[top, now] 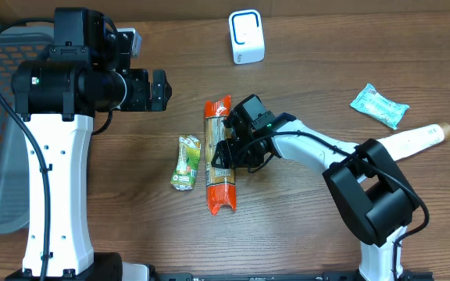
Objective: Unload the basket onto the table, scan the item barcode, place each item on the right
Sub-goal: 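Reach the right gripper to the red-capped spaghetti pack and grasp it, then lift the spaghetti pack upright and carry it toward the scanner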
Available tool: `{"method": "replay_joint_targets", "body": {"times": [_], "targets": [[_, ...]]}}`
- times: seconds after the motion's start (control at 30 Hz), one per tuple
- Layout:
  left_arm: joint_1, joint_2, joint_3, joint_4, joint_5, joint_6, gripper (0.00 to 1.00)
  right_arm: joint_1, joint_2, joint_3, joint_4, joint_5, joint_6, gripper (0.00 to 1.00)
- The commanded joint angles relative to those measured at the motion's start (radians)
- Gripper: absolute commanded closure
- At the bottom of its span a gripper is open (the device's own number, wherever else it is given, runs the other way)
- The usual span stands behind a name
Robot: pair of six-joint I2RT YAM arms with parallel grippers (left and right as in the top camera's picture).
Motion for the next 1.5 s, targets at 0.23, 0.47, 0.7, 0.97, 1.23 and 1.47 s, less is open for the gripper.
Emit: {"method": "replay_joint_targets", "body": {"times": [0.23, 0.47, 0.7, 0.97, 1.23, 1.47], "targets": [[0.003, 0.000, 0.000, 0.004, -0.003, 0.023, 0.00, 0.002, 0.060, -0.006, 0.073, -0.264, 0.039, 0.96], [0.003, 0.000, 0.000, 0.004, -0.003, 0.023, 0.00, -0.109, -0.017, 0.013, 0.067, -0.564, -0.017, 0.96], [0.003, 0.000, 0.000, 0.004, -0.003, 0.023, 0.00, -0.280, -0.225, 0.012, 0.040, -0.814, -0.093, 0.96], [0.003, 0.000, 0.000, 0.004, -0.003, 0.023, 0.00, -0.463, -0.446, 0.013, 0.108, -1.027, -0.078, 0.96], [0.003, 0.000, 0.000, 0.004, -0.003, 0.023, 0.00, -0.590, -0.605, 0.012, 0.220, -1.027, 0.067, 0.96], [0.003, 0.000, 0.000, 0.004, -0.003, 0.023, 0.00, -0.618, -0.651, 0.012, 0.436, -1.022, 0.266, 0.96]]}}
